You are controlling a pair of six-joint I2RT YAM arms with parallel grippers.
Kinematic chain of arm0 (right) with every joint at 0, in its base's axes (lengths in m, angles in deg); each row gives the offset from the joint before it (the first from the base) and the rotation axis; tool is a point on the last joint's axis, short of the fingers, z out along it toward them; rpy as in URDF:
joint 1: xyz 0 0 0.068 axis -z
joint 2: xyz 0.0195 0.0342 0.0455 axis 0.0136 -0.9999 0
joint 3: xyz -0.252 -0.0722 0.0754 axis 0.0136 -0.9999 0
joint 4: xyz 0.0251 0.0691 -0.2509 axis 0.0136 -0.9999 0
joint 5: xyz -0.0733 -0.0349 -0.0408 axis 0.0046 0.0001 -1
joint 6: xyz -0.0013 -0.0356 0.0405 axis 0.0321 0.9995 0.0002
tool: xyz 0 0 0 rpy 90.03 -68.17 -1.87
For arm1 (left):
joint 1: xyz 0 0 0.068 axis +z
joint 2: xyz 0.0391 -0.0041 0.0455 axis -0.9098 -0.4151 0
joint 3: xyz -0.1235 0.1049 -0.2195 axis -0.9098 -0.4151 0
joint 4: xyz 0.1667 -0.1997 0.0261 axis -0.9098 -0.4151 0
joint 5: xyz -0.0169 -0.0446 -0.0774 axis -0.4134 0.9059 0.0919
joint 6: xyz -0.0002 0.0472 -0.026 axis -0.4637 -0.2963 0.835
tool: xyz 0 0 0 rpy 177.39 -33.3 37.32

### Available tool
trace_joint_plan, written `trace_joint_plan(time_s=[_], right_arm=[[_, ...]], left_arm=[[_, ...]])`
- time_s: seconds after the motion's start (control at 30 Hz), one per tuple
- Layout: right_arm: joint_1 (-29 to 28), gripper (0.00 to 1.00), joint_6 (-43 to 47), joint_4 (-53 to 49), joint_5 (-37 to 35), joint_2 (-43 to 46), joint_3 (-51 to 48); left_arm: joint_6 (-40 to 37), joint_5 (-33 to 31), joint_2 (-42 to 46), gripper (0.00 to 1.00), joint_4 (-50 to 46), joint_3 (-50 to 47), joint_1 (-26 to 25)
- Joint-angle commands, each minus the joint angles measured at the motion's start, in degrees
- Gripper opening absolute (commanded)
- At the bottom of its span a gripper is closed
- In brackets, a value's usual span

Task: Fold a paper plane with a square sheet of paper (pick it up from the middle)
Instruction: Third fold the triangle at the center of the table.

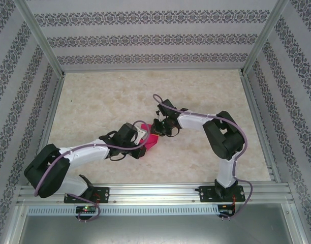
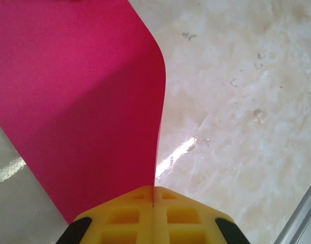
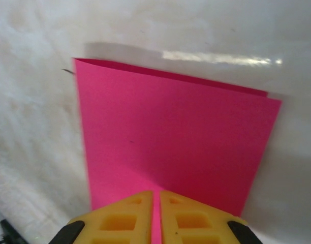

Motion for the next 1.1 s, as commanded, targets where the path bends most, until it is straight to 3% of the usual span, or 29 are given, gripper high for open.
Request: trace_joint_plan(time_s=[0.0, 0.37, 0.77, 1.07], right_arm=[[-0.9, 0.12, 5.0, -5.6, -3.9, -2.2, 2.3], [-1.7, 0.12, 10.2, -12.4, -8.6, -4.0, 5.5], [-1.7, 0.13, 11.5, -13.5, -8.2, -4.8, 7.0], [-1.5, 0.15, 10.2, -13.1, -7.8, -4.5, 7.4]], left_arm=[[-1.6, 4.0, -1.8, 0.00, 1.9, 1.3, 2.1], [-1.9, 8.3, -4.8, 0.01, 2.9, 2.9, 8.0], [-3.9, 7.6, -9.5, 0.03, 1.7, 5.7, 8.5], [-0.7, 6.2, -8.3, 0.04, 1.7, 4.3, 8.5]])
